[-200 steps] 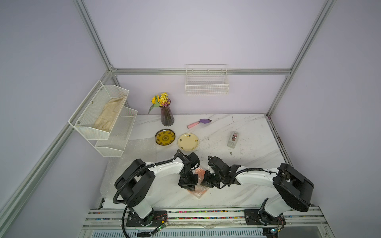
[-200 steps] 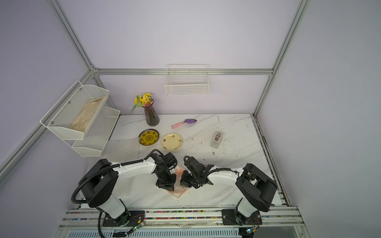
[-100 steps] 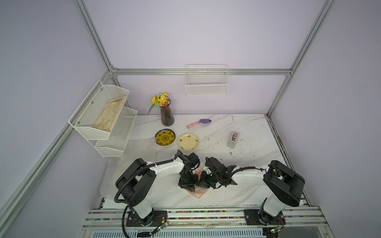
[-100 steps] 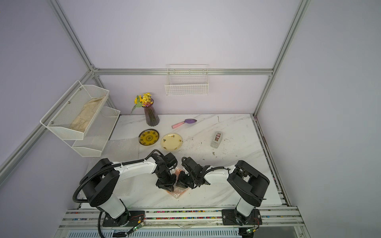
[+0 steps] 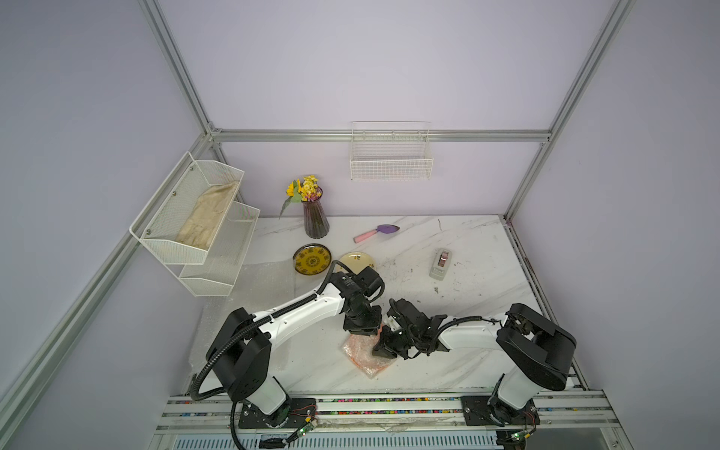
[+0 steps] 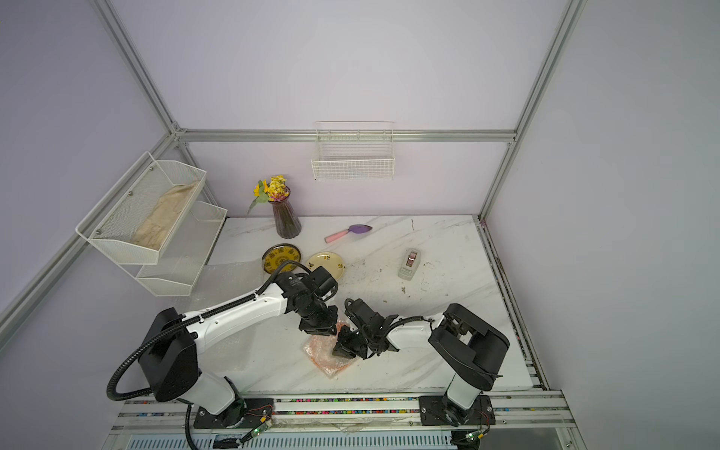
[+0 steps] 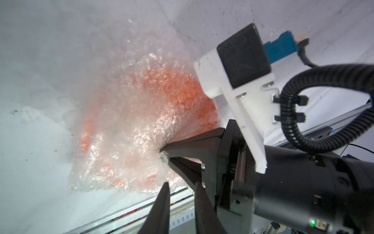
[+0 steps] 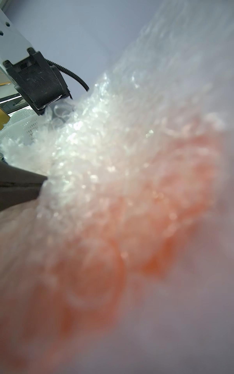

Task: Wrap dinner plates in bubble wrap
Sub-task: Wrap the plate in the bubble wrap.

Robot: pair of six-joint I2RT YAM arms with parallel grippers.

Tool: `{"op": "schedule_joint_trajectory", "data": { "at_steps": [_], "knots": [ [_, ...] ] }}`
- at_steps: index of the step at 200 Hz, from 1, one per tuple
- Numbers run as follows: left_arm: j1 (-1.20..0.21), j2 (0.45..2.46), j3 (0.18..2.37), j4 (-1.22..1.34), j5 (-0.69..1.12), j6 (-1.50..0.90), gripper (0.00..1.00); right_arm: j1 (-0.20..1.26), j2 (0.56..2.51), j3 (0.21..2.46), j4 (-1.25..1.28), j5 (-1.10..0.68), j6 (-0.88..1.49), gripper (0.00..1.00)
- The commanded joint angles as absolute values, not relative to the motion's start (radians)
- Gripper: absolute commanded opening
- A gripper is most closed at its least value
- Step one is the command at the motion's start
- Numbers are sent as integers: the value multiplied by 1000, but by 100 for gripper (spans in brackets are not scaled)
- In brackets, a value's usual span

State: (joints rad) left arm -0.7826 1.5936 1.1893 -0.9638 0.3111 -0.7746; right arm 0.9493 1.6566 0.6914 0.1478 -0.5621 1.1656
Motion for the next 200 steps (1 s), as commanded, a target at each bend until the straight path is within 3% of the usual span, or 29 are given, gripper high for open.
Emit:
{"op": "schedule_joint_trajectory", "data": {
  "at_steps": [1,54,96,126,152,200],
  "knots": [
    [-794,1644,1151,-914,386,-783,23,960,1666,647,42,-528,1176,0],
    [-795,1663,927,-857,415,-719,19,951,1603,640,6,-474,1194,0],
    [-796,1708,871,-809,402,-725,16,947,1509,692,-79,-426,1173,1],
    [-796,1724,879,-796,397,-732,15,947,1488,631,261,-499,1297,3],
    [-796,1723,881,-796,396,-736,15,954,1588,609,335,-574,1327,2],
    [-796,1663,910,-829,368,-756,16,941,1615,536,73,-488,1239,0]
  ]
}}
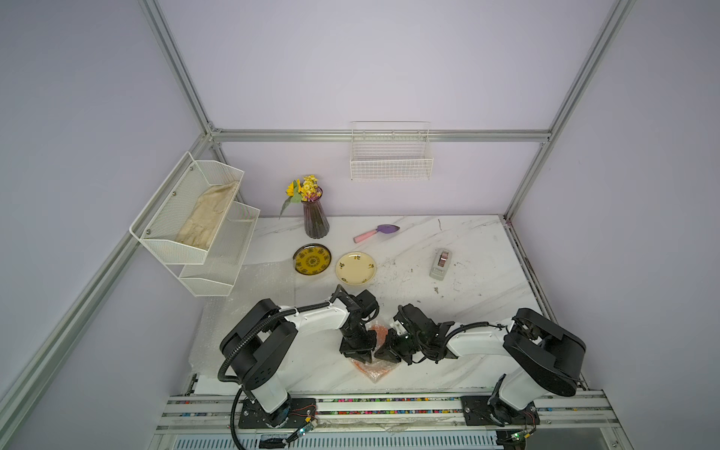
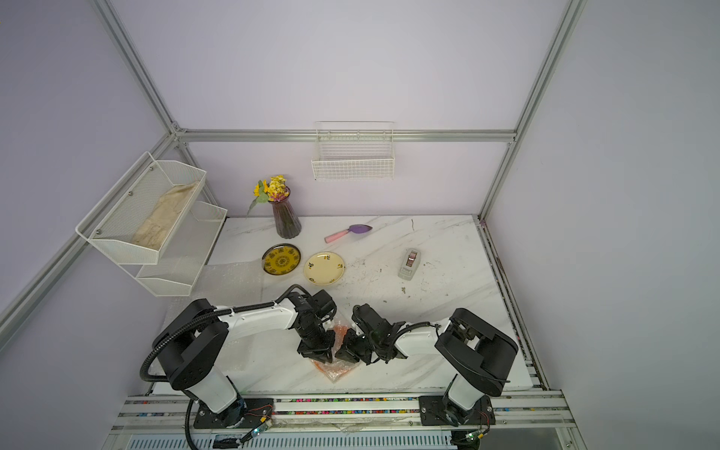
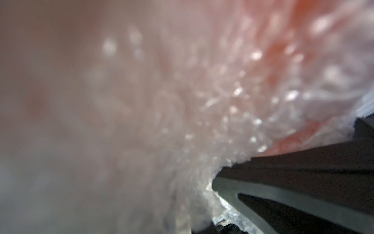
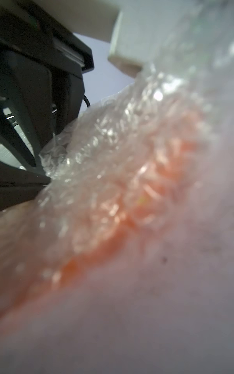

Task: Wrap dinner plates in bubble wrap
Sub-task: Wrap the plate in the bubble wrap.

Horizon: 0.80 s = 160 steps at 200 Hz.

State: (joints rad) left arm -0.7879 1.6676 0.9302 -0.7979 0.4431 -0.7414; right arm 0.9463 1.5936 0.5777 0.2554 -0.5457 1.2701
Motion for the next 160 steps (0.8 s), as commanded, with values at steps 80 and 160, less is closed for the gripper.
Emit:
{"op": "schedule_joint_trajectory", "data": {
  "at_steps": [80,160],
  "knots": [
    [-550,1551,1224,-956,269,-546,72,938,1661,590,-34,-493,1110,0],
    [-402,1791,1320,-798,492,-434,54,937,1675,627,-65,-498,1088,0]
  ]
}}
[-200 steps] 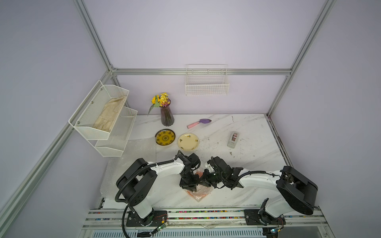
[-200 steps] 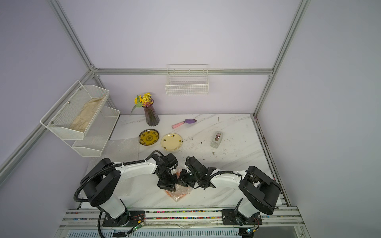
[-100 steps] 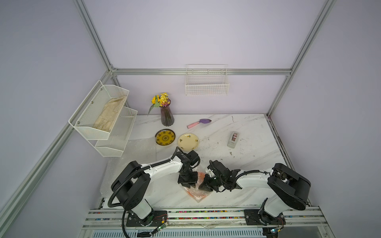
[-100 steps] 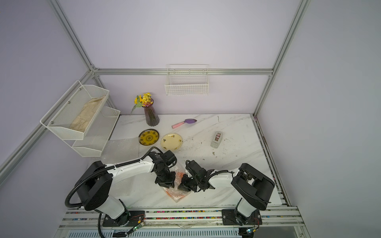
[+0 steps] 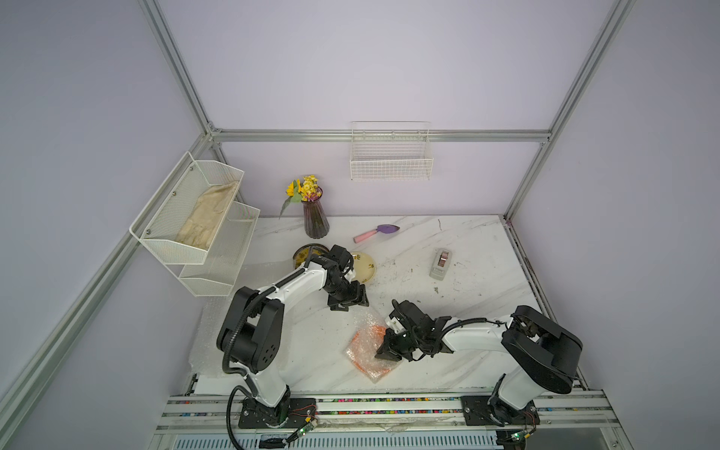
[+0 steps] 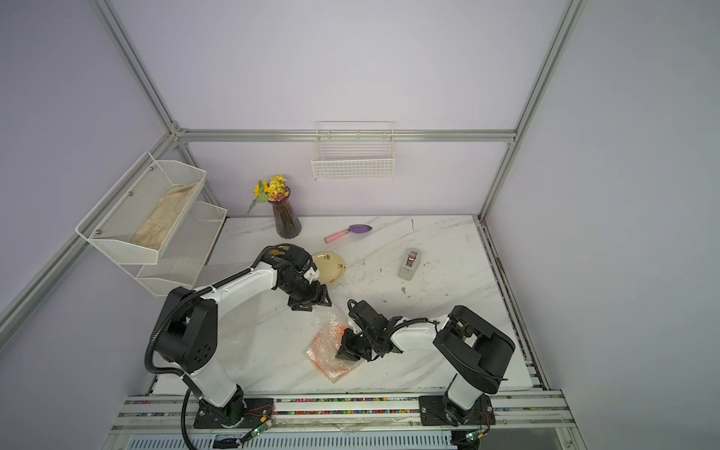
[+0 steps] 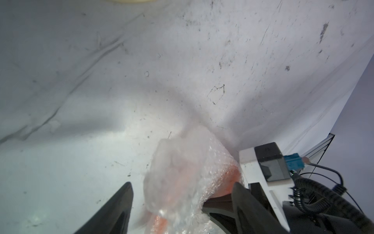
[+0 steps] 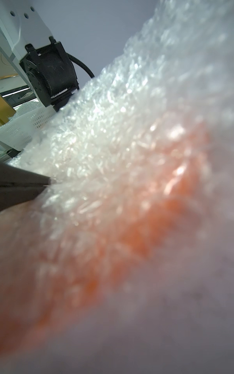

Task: Wrap dinner plates in bubble wrap
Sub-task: Wrap the plate in the bubble wrap.

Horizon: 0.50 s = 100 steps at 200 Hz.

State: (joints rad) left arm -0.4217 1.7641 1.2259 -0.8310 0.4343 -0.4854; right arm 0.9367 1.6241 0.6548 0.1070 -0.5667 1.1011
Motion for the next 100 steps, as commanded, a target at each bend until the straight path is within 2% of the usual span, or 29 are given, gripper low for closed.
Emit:
{"op": "schedule_joint_trajectory", "data": {
  "at_steps": [1,19,35,60,100],
  "knots": [
    [-401,1792,1320,-798,492,-434,53,937,1674,627,-65,-497,1089,0],
    [-386,1792,1319,-795,477,-430,29,937,1669,627,-69,-490,1088,0],
    [-374,1786,1327,-779,475,-424,17,936,1678,640,-70,-487,1083,0],
    [-361,1820,1404,-790,491,-378,10,937,1722,689,-38,-481,1086,0],
    [-365,1840,1582,-912,508,-355,6,935,1751,714,34,-381,1167,0]
  ]
}}
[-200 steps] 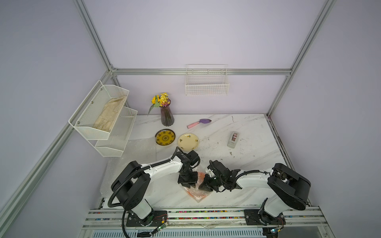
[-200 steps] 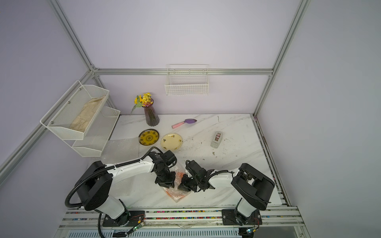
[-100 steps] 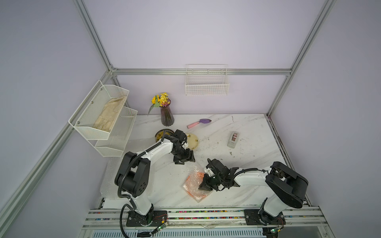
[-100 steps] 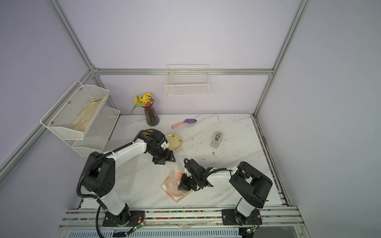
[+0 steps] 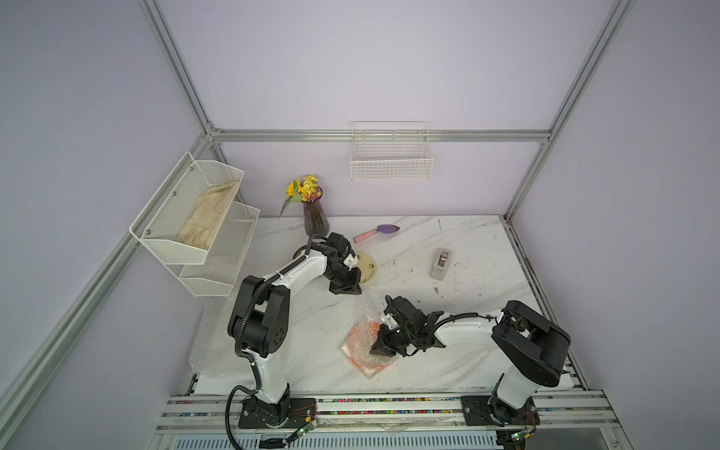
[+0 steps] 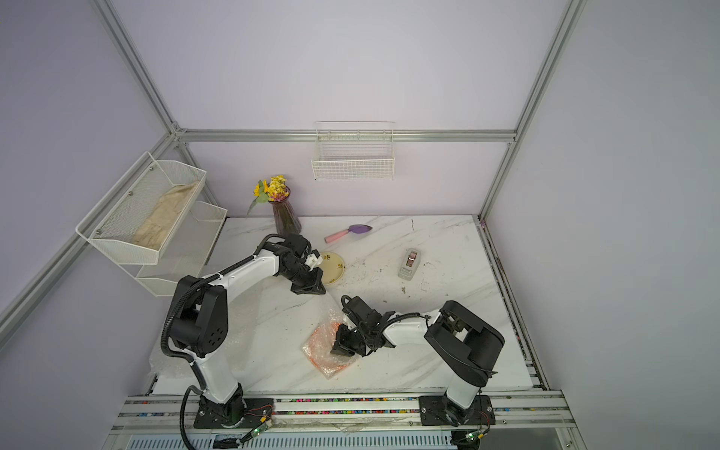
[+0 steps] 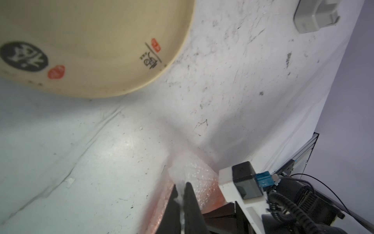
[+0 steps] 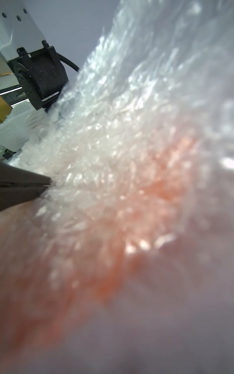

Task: Wrap dinner plates in bubble wrap
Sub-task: Wrap the plate in the bubble wrap.

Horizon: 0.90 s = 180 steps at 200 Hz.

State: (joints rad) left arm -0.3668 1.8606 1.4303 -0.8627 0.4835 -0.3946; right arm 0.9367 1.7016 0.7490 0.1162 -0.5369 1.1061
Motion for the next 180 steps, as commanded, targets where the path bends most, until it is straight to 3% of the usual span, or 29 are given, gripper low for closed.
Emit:
{"op": "schedule_joint_trajectory", "data": {
  "at_steps": [1,48,107,156,180],
  "knots": [
    [-367,1837,1582,-916,506,-356,6,935,1751,713,34,-377,1168,0],
    [-462,1643,1400,-930,464,-492,4,914,1719,621,135,-262,1265,0],
    [-643,1430,1017,-753,479,-751,2,913,1728,582,204,-227,1320,0],
    [-707,1446,722,-532,562,-874,1,913,1723,568,211,-224,1328,0],
    [-703,1523,709,-582,522,-831,0,913,1679,587,146,-208,1307,0]
  ]
}}
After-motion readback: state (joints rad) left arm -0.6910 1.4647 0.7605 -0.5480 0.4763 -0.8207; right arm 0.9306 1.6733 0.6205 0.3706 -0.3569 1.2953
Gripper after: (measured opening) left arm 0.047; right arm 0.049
